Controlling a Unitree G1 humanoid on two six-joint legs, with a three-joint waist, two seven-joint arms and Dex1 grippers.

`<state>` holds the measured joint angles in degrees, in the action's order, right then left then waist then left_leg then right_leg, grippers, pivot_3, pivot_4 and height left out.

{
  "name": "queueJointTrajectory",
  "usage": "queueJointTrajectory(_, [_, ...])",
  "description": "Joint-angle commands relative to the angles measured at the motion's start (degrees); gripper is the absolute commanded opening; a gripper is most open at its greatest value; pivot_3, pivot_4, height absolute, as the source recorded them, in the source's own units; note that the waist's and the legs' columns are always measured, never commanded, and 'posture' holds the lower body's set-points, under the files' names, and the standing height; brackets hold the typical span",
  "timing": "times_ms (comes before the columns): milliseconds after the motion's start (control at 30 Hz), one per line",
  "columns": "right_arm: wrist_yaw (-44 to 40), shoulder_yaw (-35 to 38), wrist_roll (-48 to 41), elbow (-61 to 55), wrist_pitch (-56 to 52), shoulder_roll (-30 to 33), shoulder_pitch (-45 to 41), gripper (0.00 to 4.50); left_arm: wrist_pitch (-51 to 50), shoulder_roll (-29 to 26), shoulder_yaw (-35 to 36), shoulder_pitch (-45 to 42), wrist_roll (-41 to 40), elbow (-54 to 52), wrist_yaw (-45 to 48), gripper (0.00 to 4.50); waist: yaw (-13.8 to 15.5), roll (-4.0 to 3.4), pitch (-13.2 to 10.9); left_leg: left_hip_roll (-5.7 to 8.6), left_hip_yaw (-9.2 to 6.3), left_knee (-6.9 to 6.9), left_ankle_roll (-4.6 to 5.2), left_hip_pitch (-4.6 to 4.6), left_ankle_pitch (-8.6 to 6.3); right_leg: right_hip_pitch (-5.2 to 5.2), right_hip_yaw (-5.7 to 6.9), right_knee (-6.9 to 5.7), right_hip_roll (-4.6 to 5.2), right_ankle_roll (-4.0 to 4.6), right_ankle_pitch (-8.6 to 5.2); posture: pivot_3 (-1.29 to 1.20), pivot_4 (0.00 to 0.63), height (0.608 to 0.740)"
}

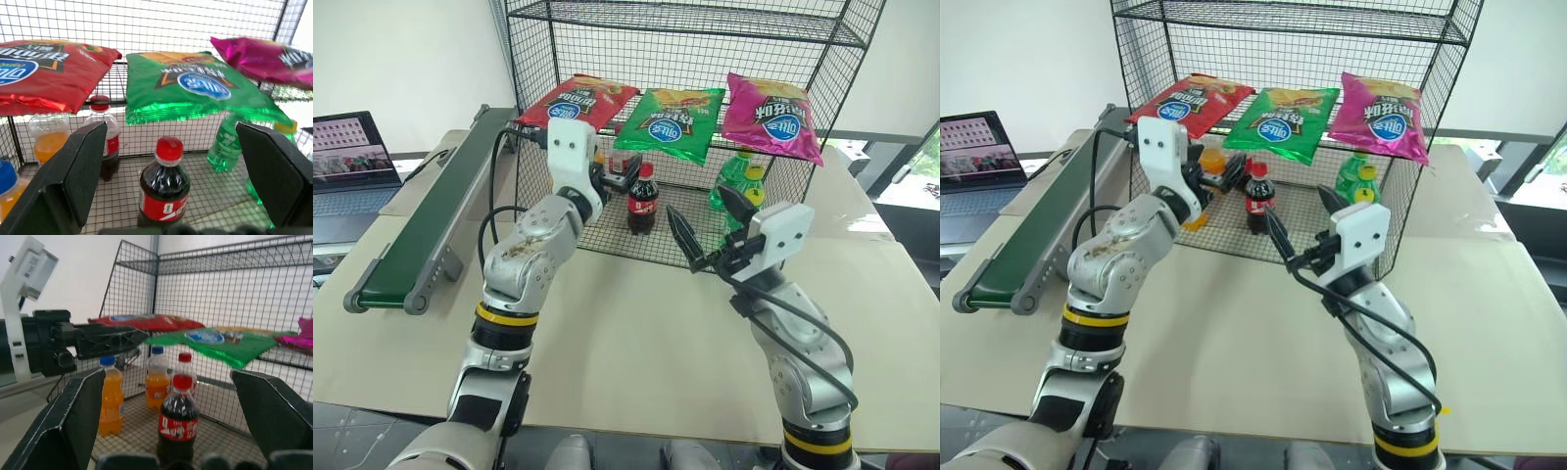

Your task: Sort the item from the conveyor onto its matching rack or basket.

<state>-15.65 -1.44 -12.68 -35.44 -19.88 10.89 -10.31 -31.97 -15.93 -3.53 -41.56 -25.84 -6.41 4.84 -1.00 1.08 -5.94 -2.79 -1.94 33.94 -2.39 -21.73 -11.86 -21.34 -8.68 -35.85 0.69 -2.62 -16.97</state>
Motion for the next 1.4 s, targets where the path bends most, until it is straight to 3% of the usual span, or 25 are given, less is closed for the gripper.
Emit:
queueJointTrajectory(33, [-2.10, 0.71, -1.28, -1.58, 3.02, 1.20, 2.67, 4.50, 10.02, -3.72, -1.56, 3.09, 5.67, -0.08, 8.28, 4.44, -0.12, 0.00, 0.00, 0.00, 0.00, 0.00, 0.00, 0.00, 0.00, 0.00, 0.00, 0.00, 0.00, 0.00, 0.00, 0.00, 0.150, 0.738])
queueJointTrajectory(433, [-6.10, 0.94, -0.30, 2.77, 9.31, 3.09, 12.22, 4.50, 21.00, -7.14, -1.05, 22.56, 10.58, 2.35, 21.06, 4.44, -0.12, -0.03, 0.02, -0.02, 0.00, 0.03, 0.04, 0.07, -0.03, 0.11, 0.00, 0.03, 0.00, -0.01, -0.03, 0.00, 0.150, 0.738])
queueJointTrajectory(700, [-6.38, 2.77, 0.58, 5.47, 12.89, 4.49, 17.84, 4.50, 18.37, -9.14, 4.99, 34.80, 10.87, 1.45, 19.09, 4.44, -0.13, -0.02, 0.00, -0.05, 0.00, 0.03, 0.20, 0.14, -0.12, 0.15, 0.00, 0.01, 0.01, 0.02, -0.08, 0.00, 0.150, 0.738])
queueJointTrajectory(1400, [1.56, 3.11, 6.66, 12.78, 12.39, 2.55, 20.64, 4.50, 20.73, -8.23, 8.30, 40.07, 13.85, -0.45, 18.72, 4.44, -0.26, -0.03, 0.01, -0.05, 0.02, 0.01, 0.19, 0.20, -0.13, 0.17, 0.00, 0.00, 0.03, -0.08, -0.20, 0.00, 0.150, 0.738])
